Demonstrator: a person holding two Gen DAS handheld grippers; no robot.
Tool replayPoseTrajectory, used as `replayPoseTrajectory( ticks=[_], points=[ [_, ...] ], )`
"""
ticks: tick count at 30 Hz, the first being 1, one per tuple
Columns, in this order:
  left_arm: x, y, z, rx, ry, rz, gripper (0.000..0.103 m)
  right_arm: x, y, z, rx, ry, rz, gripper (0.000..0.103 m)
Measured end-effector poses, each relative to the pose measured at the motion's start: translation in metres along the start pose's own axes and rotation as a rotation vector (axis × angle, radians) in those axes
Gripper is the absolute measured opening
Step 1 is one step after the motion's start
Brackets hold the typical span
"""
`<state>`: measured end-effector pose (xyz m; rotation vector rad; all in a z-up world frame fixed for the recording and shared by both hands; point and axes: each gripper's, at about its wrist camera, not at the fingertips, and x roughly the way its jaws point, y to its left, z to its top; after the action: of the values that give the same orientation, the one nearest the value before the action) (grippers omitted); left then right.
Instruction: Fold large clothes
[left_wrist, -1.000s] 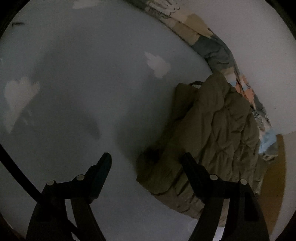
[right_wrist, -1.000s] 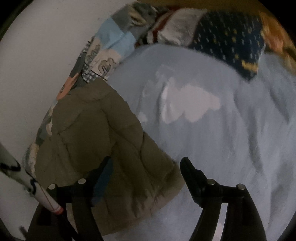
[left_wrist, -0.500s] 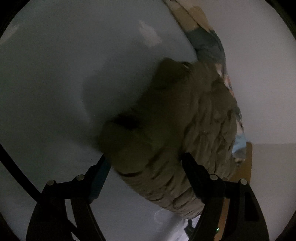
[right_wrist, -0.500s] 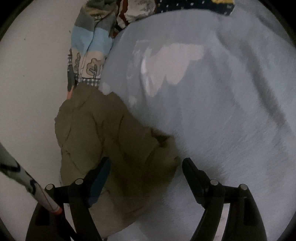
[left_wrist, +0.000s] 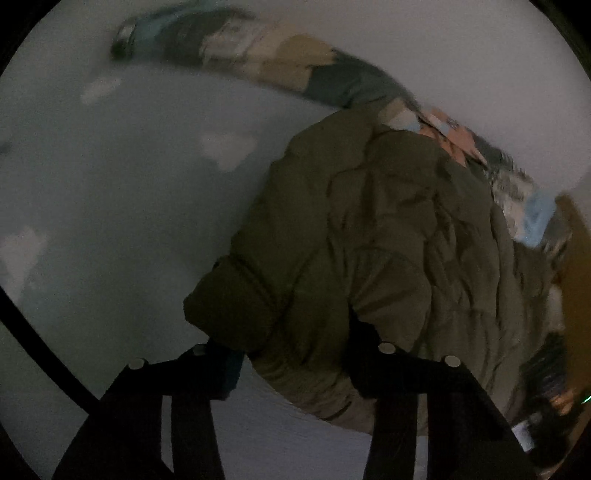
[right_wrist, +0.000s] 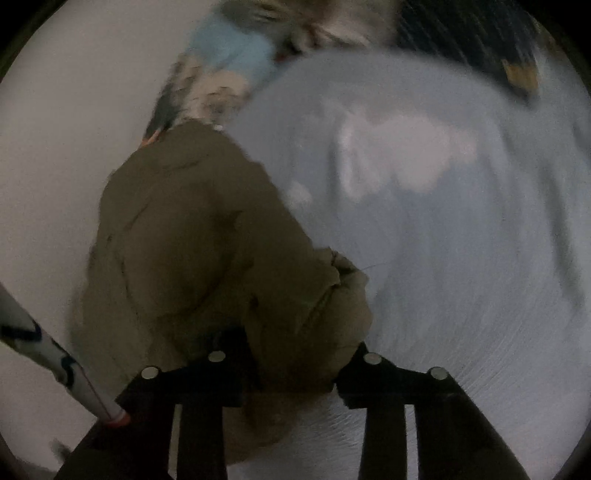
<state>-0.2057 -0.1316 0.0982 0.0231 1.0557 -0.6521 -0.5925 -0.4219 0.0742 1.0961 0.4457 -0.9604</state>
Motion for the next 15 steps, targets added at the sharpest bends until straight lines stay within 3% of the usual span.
replayPoseTrajectory(
  ticks=[2,6,15],
  points=[
    [-0.013,-0.009,-0.004,0.059,-0.043,0.016,0.043,-0.011,0.025,-0.004,-0.148,-0.059,-0.068,0.033],
    [-0.038,-0.013,-0.007,0.115,-0.104,0.007,0.042,-0.036,0.056,-0.014,-0.348,-0.163,-0.118,0.031],
    [-0.09,0.007,-0.013,0.084,-0.144,-0.048,0.041,-0.095,0.075,-0.033,-0.462,-0.236,-0.07,0.03]
  ],
)
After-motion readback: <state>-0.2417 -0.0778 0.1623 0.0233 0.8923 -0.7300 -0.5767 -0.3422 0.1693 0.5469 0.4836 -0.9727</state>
